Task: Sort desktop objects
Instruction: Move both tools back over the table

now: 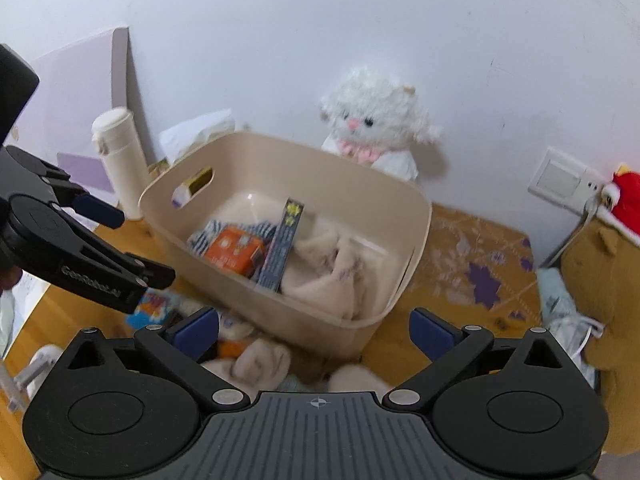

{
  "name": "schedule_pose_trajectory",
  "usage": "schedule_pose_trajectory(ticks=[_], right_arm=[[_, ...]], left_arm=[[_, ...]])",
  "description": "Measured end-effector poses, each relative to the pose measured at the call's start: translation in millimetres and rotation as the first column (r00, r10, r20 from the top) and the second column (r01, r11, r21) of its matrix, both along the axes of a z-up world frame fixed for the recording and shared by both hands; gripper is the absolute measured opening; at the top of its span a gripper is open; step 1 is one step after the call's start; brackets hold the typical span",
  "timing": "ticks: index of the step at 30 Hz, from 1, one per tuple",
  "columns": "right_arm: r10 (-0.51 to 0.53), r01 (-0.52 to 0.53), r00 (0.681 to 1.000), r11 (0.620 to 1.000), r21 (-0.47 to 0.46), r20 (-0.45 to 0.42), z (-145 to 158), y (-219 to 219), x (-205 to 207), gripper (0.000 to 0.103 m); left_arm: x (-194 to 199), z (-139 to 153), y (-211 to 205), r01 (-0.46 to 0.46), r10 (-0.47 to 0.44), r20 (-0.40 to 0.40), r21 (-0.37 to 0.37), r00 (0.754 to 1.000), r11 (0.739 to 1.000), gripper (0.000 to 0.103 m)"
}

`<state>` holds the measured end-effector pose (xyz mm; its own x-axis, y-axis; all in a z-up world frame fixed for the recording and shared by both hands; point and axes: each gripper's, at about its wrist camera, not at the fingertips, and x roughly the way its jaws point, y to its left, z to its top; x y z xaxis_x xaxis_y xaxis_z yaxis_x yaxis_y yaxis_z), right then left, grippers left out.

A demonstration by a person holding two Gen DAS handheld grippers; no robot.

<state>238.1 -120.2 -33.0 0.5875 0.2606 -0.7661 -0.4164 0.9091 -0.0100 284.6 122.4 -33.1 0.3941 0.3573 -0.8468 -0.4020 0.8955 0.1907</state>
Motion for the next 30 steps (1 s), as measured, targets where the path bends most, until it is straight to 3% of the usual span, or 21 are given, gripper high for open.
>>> schedule_pose_trajectory(ticks=[14,24,30], right_arm=[[-0.018,0.022,0.993,0.999,0.031,-0.115,-37,-11,-54,0.103],[-0.005,0.012,0.979,0.999,0.036,-0.202,-68,-3,-84,0.103],[0.013,-0.008,0.965,1.0,0.022,-0.262,-91,7,-94,0.103]], left_arm=[[-45,-45,-22,0.008,-0.013,-0.119,-0.042,0.993,0.999,0.082],[-57,-74,-35,0.071,-0.083,-0.181,-0.071,0.98,0.995,0.082],[-54,-88,-40,0.124,-0.13,-0.206,-0.045,0.97,0.991,0.082]])
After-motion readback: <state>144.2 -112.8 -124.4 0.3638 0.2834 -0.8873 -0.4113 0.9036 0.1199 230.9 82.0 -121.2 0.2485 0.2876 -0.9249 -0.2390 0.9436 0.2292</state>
